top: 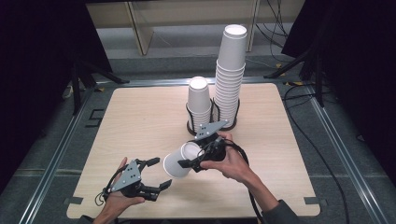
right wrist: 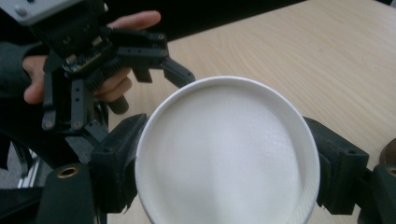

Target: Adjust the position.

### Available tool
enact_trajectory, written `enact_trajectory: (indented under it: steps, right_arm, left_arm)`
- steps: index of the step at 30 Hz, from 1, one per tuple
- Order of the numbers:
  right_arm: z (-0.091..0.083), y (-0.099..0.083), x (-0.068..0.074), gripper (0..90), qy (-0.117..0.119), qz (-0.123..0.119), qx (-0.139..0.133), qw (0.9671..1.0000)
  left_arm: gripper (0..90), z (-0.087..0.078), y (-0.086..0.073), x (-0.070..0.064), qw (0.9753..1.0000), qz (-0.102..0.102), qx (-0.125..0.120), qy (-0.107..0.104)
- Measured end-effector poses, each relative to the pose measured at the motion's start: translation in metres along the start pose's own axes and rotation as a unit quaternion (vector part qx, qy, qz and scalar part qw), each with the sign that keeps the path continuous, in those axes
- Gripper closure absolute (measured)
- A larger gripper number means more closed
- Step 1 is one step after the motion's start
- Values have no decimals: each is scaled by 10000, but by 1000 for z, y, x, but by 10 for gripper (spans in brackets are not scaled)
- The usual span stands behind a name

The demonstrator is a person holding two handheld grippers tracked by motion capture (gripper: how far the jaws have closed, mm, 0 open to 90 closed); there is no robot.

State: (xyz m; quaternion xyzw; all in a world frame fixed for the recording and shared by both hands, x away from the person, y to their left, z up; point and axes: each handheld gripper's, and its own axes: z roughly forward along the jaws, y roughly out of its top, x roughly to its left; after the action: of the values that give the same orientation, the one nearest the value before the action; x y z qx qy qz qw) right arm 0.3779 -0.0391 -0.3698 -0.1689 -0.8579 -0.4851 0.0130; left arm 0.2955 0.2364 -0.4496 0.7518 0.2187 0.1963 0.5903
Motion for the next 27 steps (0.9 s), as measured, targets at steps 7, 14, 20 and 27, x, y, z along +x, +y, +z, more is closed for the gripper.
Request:
enact_trajectory:
  steps: [7, 14, 20, 27]
  right_arm:
    - [-6, 1, -4, 238, 118, 63, -269, 9995]
    - [-4, 2, -1, 239, 332, 105, -398, 9986]
    - [-2, 3, 1, 240, 456, 90, -458, 9979]
    - [3, 4, 5, 241, 693, 91, -542, 9961]
  left_arm:
    - [146, -2, 1, 2, 9999, -126, -114, 32]
    - [146, 1, 1, 2, 9996, -178, -176, 88]
    - [126, 0, 2, 1, 9998, -115, -152, 85]
    - [0, 3, 2, 0, 9996, -126, -188, 146]
